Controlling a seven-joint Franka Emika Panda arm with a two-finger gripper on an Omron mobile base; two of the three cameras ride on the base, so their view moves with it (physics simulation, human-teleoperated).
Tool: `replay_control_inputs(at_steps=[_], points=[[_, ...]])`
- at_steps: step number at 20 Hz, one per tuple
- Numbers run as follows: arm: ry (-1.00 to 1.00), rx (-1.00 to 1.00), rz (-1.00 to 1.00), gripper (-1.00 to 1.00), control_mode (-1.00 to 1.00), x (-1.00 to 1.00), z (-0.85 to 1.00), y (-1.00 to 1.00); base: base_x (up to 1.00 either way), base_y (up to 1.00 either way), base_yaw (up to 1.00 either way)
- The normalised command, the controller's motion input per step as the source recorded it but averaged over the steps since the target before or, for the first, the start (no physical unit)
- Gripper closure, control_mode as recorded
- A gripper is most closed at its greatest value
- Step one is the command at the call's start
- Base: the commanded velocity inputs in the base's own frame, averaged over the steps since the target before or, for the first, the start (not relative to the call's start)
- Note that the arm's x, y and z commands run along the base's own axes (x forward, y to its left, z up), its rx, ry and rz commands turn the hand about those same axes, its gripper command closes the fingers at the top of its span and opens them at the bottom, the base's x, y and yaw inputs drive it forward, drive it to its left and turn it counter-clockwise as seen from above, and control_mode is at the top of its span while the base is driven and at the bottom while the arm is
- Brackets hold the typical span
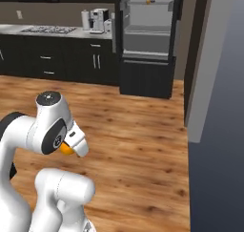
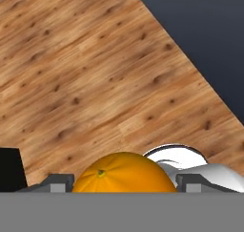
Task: Pick up the orange and apple from the fridge and place one fruit on each plate on the dining counter.
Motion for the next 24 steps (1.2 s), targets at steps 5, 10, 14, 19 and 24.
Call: replay_control_inputs(at_steps=[5, 10, 14, 19, 24], points=[[0.00, 0.00, 0.00, 1.00, 1.00, 0.00, 0.00, 0.00, -1.00, 0.49, 0.00], [0.00, 0.00, 0.00, 1.00, 1.00, 0.00, 0.00, 0.00, -0.99, 0.49, 0.00], [0.00, 0.00, 0.00, 1.00, 1.00, 0.00, 0.00, 0.00, -0.95, 0.61, 0.00], [0.00, 0.00, 0.00, 1.00, 1.00, 0.00, 0.00, 0.00, -0.87, 0.65, 0.00], [0.00, 0.00, 0.00, 1.00, 1.00, 0.00, 0.00, 0.00, -0.50, 0.79, -0.05]])
